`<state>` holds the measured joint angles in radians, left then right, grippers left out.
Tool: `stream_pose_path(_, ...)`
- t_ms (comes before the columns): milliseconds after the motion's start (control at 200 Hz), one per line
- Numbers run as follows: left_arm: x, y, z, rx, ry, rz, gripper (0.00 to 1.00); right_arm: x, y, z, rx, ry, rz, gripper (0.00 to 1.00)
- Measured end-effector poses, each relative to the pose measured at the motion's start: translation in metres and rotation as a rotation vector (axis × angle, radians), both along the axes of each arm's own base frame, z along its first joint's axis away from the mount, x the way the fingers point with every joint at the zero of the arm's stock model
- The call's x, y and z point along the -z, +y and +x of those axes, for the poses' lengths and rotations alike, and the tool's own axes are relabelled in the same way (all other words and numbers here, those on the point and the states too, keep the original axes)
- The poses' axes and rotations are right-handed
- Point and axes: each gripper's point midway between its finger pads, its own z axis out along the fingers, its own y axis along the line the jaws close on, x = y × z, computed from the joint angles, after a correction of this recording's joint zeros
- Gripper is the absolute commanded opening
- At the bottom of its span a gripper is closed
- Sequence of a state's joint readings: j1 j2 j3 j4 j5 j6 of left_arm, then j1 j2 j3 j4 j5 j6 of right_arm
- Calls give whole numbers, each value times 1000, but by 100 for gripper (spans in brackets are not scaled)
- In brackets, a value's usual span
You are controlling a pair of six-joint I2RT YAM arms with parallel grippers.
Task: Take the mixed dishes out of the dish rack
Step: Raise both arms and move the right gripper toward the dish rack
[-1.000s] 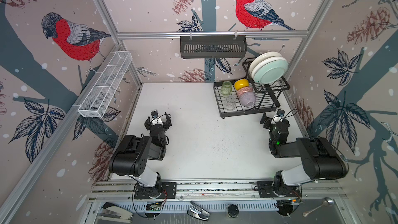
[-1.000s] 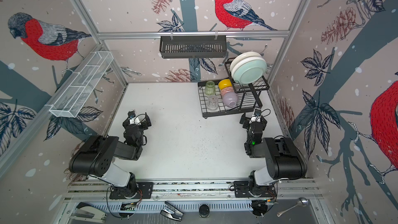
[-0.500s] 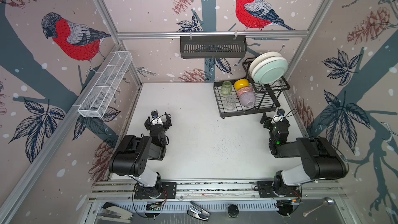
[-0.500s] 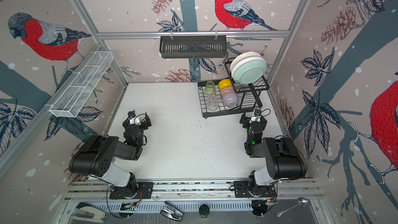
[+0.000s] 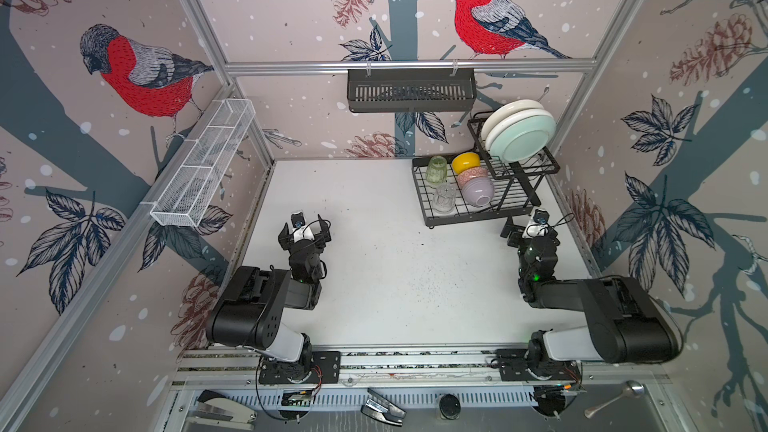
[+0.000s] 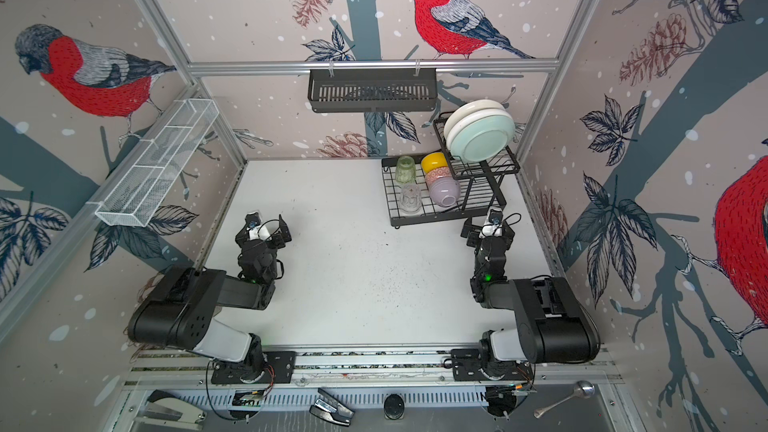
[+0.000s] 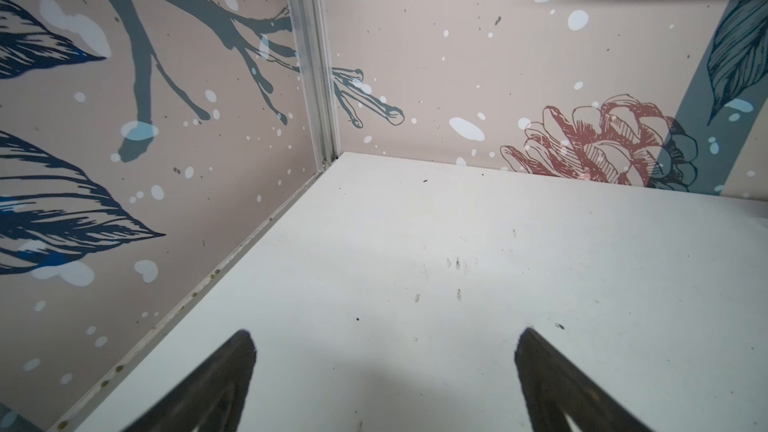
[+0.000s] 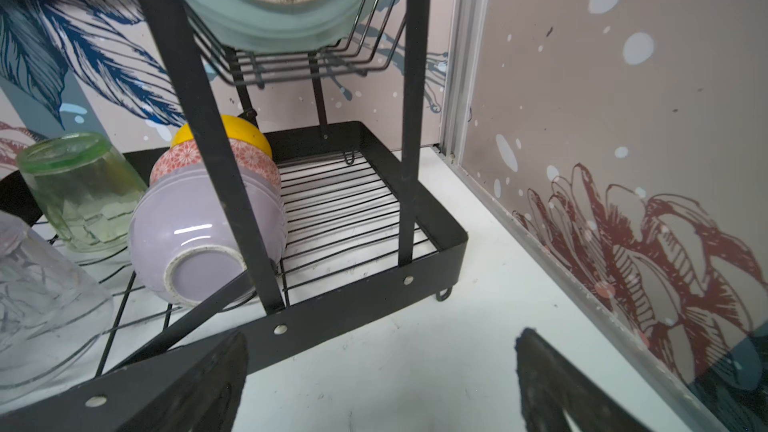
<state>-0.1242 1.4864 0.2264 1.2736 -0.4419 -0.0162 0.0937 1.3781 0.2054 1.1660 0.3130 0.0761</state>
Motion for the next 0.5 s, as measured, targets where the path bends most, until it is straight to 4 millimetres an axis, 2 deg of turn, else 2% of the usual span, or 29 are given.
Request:
stream_pose_path(115,-19,1,7,-32,-11,-9,97,-13,8,-5,5,-26,-10,99)
stream_pose_path(205,-28,2,15,-56,17,-24,97,-25,10,-10,34,-42,-25,100)
stream_pose_path(355,-26,0,11,-60,75,-35,97,-50,7,-21,74,-103,34,99)
stream_pose_path(500,-28,-3,3,-69,91,-64,97,-63,10,-18,100,-79,128,99)
